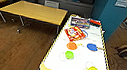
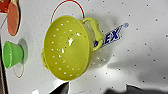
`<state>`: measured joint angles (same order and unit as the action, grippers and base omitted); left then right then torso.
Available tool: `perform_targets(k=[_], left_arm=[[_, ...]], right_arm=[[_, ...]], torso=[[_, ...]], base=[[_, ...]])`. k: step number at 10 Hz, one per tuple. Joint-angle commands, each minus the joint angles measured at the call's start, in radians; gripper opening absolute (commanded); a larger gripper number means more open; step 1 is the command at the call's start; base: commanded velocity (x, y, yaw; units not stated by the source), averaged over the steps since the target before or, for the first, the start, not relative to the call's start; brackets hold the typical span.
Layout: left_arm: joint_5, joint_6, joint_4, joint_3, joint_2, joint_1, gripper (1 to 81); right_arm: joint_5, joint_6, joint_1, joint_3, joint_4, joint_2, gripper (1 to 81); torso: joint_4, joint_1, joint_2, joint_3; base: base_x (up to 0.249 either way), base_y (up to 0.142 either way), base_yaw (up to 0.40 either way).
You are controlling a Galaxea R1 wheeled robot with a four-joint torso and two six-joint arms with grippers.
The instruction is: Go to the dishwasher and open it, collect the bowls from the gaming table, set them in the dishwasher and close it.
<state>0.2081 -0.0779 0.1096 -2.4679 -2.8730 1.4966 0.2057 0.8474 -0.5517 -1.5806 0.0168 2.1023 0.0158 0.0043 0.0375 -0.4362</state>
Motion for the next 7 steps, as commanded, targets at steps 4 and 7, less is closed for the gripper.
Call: perform_targets(k=[4,7], left_arm=[[-0.065,0.003,0.001,0.007,0.012,0.009,81.1],[-0.065,0.003,0.001,0.007,0.015,0.009,81.1]], right_arm=[[0.067,0.015,0.138,-0.12,-0.095,0.043,81.1],[0.067,0.016,0.146,-0.168,-0.1,0.076,81.1]], torso=[[0.0,0.0,0.0,0.0],[0.0,0.0,0.0,0.0]], base=[[0.0,0.0,0.0],[0.0,0.0,0.0]])
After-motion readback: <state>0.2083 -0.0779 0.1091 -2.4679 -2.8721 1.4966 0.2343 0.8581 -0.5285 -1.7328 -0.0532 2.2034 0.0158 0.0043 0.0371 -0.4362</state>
